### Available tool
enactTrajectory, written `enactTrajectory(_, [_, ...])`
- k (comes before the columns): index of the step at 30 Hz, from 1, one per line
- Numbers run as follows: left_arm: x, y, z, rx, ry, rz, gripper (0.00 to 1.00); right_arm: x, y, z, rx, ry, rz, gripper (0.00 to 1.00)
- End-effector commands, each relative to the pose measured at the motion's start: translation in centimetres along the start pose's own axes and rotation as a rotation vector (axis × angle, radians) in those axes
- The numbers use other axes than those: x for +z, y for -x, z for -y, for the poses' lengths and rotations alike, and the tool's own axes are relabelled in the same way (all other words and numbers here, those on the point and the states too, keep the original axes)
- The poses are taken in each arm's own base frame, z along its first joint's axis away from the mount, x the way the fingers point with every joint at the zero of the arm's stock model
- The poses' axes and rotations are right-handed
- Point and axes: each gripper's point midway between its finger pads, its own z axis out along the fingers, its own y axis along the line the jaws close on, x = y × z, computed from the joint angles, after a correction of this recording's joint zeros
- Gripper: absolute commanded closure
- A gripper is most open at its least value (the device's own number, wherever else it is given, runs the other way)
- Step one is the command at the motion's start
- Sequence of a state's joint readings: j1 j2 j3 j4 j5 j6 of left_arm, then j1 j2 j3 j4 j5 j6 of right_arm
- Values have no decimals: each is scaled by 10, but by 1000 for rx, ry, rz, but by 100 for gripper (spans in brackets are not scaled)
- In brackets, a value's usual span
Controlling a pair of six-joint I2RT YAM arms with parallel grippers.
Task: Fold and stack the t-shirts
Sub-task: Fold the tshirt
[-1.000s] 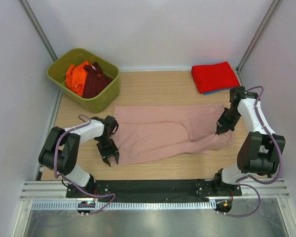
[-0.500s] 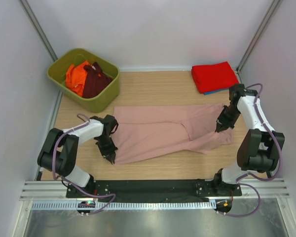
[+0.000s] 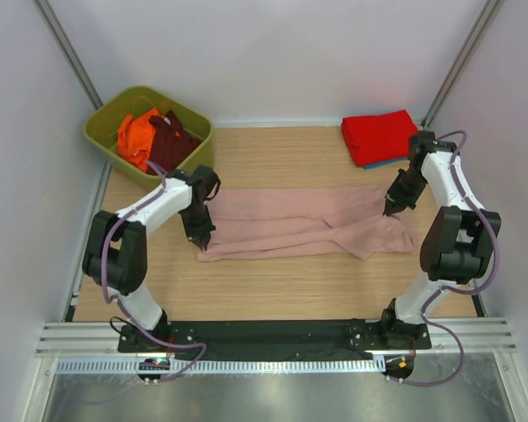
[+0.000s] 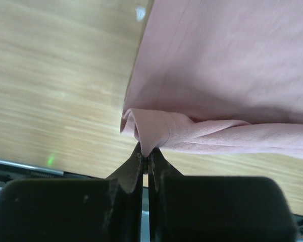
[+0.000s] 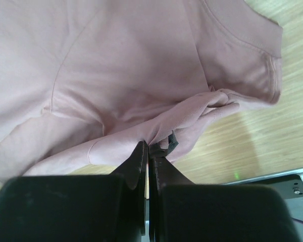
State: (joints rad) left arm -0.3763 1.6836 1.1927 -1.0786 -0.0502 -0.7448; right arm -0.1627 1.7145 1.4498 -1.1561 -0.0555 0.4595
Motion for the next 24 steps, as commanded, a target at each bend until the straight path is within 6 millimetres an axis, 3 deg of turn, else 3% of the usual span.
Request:
enactTrajectory(1, [0,17,-9,56,81,4,100,-4,21,-13,-3,34,55,99])
enactTrajectory(9, [3,50,-1,45,74,-2,100,10,39,-24,-5,41,43,99])
enactTrajectory(24, [5,83,2,36,69,-12,100,31,49,-28,-5,33,19,99])
